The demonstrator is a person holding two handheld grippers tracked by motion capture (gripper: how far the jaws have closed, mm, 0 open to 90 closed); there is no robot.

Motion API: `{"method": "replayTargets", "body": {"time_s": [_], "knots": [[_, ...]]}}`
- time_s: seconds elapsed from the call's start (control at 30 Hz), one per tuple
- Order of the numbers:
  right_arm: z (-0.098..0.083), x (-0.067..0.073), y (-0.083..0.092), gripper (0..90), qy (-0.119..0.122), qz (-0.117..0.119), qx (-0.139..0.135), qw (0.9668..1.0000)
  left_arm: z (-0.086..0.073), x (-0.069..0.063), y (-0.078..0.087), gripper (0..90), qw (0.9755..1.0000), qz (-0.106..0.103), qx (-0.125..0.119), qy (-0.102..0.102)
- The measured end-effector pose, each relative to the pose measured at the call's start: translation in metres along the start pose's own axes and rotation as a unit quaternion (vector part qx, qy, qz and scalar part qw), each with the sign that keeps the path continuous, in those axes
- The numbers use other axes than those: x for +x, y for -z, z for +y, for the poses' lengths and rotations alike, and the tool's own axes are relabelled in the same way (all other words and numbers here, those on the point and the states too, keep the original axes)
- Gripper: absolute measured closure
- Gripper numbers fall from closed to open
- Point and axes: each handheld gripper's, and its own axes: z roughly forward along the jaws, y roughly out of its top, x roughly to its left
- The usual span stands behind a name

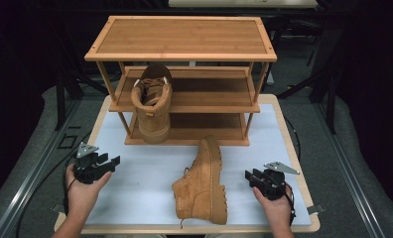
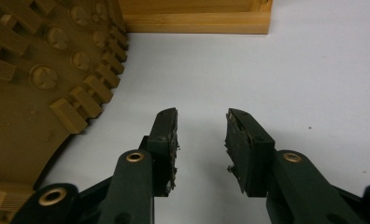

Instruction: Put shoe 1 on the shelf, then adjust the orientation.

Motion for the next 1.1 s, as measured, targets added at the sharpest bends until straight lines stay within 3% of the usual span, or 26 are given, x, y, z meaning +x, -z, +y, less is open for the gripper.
{"method": "replayTargets", "body": {"time_s": [0.23,0.37,0.5,0.63,0.7,0.8,0.9,0.97,1.03,1.1], "knots": [[0.002,0.004,0.000,74.8,0.014,0.003,0.011,0.9998,-0.029,0.005,-0.011,50.1,1.0000,-0.005,0.001,0.002],[0.008,0.012,0.002,75.4,0.028,0.026,0.003,0.9993,-0.035,0.003,-0.016,50.1,0.9996,-0.019,0.014,0.012],[0.017,0.030,0.006,81.1,0.058,0.041,-0.003,0.9974,-0.036,-0.001,-0.017,47.7,0.9997,-0.019,0.012,0.007],[0.032,0.056,0.013,86.3,0.099,0.061,-0.013,0.9932,-0.038,-0.001,-0.018,44.9,0.9997,-0.016,0.017,0.003],[0.040,0.071,0.018,86.7,0.109,0.036,-0.023,0.9931,-0.038,0.000,-0.018,44.5,0.9998,-0.014,0.015,0.007],[0.049,0.088,0.021,86.7,0.119,0.101,-0.036,0.9871,-0.039,0.002,-0.017,44.0,0.9998,-0.013,0.013,0.011],[0.050,0.109,0.015,87.2,0.143,0.119,-0.026,0.9823,-0.040,0.004,-0.017,43.5,0.9997,-0.012,0.013,0.015],[0.046,0.121,0.006,90.0,0.172,0.108,-0.010,0.9790,-0.040,0.006,-0.016,43.1,0.9997,-0.012,0.012,0.017],[0.043,0.126,0.002,90.0,0.195,0.093,-0.019,0.9761,-0.040,0.007,-0.015,42.8,0.9996,-0.014,0.012,0.019],[0.045,0.126,0.004,90.0,0.193,0.077,-0.011,0.9782,-0.041,0.007,-0.014,42.6,0.9997,-0.015,0.011,0.019]]}}
